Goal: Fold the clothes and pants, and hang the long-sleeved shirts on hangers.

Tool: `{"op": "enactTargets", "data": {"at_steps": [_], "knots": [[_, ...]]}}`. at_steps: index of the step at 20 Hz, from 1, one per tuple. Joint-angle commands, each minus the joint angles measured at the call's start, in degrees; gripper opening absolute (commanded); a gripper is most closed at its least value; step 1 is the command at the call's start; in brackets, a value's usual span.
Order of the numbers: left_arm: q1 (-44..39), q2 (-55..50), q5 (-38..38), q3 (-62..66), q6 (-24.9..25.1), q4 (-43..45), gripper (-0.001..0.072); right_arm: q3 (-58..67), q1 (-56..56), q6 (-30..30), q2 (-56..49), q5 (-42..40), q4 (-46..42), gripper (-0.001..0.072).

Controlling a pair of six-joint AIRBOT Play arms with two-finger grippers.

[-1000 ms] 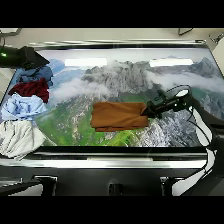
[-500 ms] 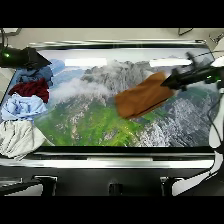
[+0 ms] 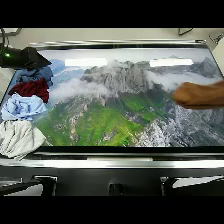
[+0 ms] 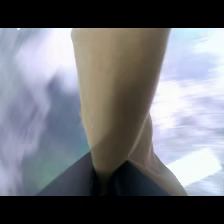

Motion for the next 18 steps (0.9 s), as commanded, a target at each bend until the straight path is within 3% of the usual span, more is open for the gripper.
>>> {"op": "enactTargets", "data": {"at_steps": [1,6,12,18], "knots": [[0.0,-0.1,0.0,0.0,-2.0,0.0,0.002,-0.5,-11.0,2.8,-1.8,3.9,-3.8,0.005],[0.0,-0.3,0.1,0.0,-2.7,0.0,0.002,-10.2,-13.0,5.7,-0.9,12.4,-22.4,0.005],[0.0,-0.4,0.1,0.0,-2.6,0.0,0.002,-25.9,-13.1,6.5,7.3,8.1,-31.8,0.005],[0.0,-1.3,0.5,0.0,-2.4,0.0,0.002,-35.0,-13.1,6.2,9.0,6.0,-32.4,0.005]]}}
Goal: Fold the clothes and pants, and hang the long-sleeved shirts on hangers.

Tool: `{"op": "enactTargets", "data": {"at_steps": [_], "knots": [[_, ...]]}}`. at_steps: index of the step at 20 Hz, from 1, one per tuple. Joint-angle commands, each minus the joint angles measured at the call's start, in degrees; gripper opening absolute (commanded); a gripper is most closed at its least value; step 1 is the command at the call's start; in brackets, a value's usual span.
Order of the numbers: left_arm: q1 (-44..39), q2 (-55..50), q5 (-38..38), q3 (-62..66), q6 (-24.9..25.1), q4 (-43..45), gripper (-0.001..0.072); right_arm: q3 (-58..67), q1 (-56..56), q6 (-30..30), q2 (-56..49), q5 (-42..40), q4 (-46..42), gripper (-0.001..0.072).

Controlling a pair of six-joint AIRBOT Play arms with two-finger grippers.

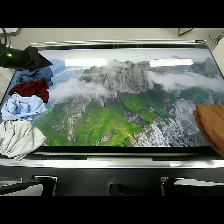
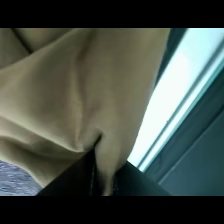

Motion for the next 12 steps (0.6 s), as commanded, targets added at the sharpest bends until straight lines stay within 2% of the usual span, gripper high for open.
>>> {"op": "enactTargets", "data": {"at_steps": [1,7,8,10,11,12], "knots": [[0.0,-0.5,0.6,0.0,0.1,0.0,0.002,-6.8,0.0,-0.1,2.1,-2.4,-2.9,0.005],[0.0,-1.0,0.8,0.0,0.1,0.0,0.002,-13.8,0.0,-0.1,4.9,-6.2,-4.1,0.0052],[0.0,-1.0,0.8,0.0,0.1,0.0,0.002,-13.8,0.0,-0.1,5.0,-6.4,-4.0,0.0139],[0.0,-1.0,0.8,0.0,0.1,0.0,0.002,-12.7,0.0,-3.0,6.0,-6.5,-3.2,0.063],[0.0,-1.0,0.8,0.0,0.1,-0.1,0.002,-10.7,0.0,-3.8,6.8,-6.1,-2.2,0.0686],[0.0,-1.0,0.8,0.0,0.1,-0.1,0.002,-7.4,0.0,-3.8,7.6,-4.3,-0.7,0.0688]]}}
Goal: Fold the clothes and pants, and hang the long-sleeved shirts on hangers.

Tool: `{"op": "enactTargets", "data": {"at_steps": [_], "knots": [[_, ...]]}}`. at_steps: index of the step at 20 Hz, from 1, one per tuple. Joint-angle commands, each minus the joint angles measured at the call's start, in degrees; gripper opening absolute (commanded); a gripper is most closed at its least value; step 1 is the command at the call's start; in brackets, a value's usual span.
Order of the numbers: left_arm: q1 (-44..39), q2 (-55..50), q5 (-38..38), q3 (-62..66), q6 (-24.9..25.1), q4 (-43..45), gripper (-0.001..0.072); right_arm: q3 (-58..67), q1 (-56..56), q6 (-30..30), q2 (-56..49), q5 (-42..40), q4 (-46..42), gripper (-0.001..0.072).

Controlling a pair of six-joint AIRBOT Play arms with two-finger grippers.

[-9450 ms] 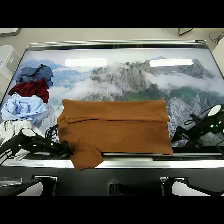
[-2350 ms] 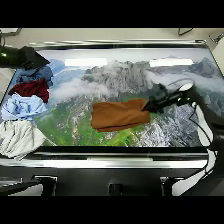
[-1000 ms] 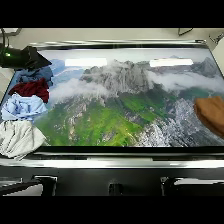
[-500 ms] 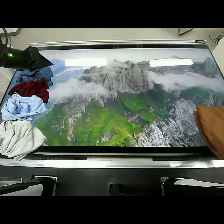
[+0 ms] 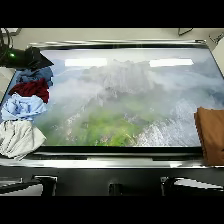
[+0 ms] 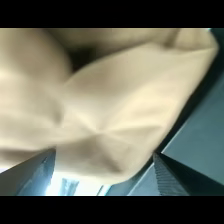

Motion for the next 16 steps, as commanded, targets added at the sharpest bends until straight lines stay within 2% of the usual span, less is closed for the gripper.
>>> {"op": "enactTargets", "data": {"at_steps": [1,3,4,6,8,9,10,11,12,13,14,15,16], "knots": [[0.0,0.0,0.1,0.0,0.0,0.0,0.002,7.6,0.0,-1.7,2.1,3.6,4.0,0.0694],[0.0,0.0,0.4,0.0,0.0,-0.5,0.002,18.6,0.0,-0.8,2.2,8.7,8.3,0.0694],[0.0,0.1,1.1,0.0,0.1,-0.4,0.002,25.2,0.1,-0.2,2.2,8.2,11.0,0.0694],[0.0,0.2,4.0,0.1,2.0,-0.4,0.0019,37.4,2.1,-1.9,2.2,-0.2,18.5,0.0694],[-0.6,0.1,8.7,0.1,3.7,3.1,0.0018,46.5,8.9,-4.5,3.8,-12.4,20.6,0.0687],[-1.9,0.1,10.7,0.0,3.3,11.7,0.0017,46.2,13.7,-5.1,5.7,-17.5,20.2,0.0687],[-3.9,-0.1,11.2,0.0,0.7,23.3,0.0017,45.2,19.6,-4.9,7.3,-19.2,19.1,0.0686],[-6.3,-0.7,10.1,-0.1,-3.5,35.6,0.0019,43.2,25.5,-5.0,8.3,-17.8,18.1,0.0686],[-8.0,-1.7,7.7,-0.4,-6.8,42.8,0.0027,40.0,32.0,-4.7,8.6,-14.2,16.3,0.0687],[-8.6,-2.7,4.9,-1.0,-8.3,42.7,0.0183,36.1,37.5,-4.2,8.3,-9.8,14.3,0.0689],[-8.8,-4.0,-0.1,-2.4,-9.3,39.2,0.0602,31.2,42.7,-3.0,7.7,-5.5,12.9,0.0695],[-8.8,-5.0,-5.4,-4.9,-9.0,35.9,0.0705,26.1,46.7,-2.1,6.9,-1.5,13.0,0.0694],[-8.9,-4.9,-8.2,-9.8,-9.1,33.8,0.0705,22.0,49.5,-2.2,6.3,1.4,13.1,0.0695]]}}
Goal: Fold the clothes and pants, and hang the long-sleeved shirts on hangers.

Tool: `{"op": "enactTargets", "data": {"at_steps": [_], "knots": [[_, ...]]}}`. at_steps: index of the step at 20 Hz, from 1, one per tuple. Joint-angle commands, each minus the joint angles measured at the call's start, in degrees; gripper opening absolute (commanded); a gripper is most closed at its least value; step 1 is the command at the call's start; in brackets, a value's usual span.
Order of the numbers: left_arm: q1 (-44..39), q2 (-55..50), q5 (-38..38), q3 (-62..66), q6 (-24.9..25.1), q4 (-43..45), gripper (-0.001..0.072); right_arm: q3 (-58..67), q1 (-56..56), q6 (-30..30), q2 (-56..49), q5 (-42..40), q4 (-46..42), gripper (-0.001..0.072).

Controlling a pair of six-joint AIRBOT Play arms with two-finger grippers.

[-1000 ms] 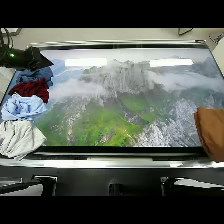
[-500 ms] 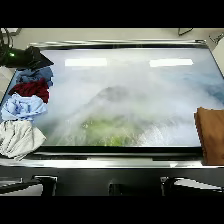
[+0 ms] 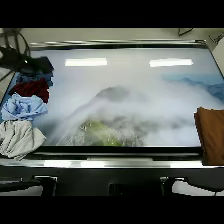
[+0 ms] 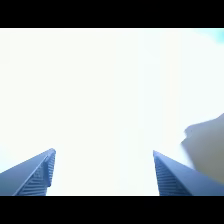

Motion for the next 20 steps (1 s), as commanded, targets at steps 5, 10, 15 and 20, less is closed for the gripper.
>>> {"op": "enactTargets", "data": {"at_steps": [5,10,15,20], "knots": [[-3.1,9.1,7.6,-27.4,-5.0,-0.5,0.0705,-16.5,16.7,1.1,-0.9,8.8,-5.8,0.0691],[-3.1,8.9,7.2,-27.3,-4.8,-0.3,0.0705,-16.5,16.7,0.9,-0.9,9.0,-5.7,0.0686],[-3.1,8.8,7.2,-27.3,-4.8,-0.3,0.0705,-16.5,16.7,0.9,-0.9,9.0,-5.7,0.0686],[-3.1,8.8,7.2,-27.3,-4.8,-0.3,0.0705,-16.5,16.7,0.9,-0.9,9.0,-5.7,0.0686]]}}
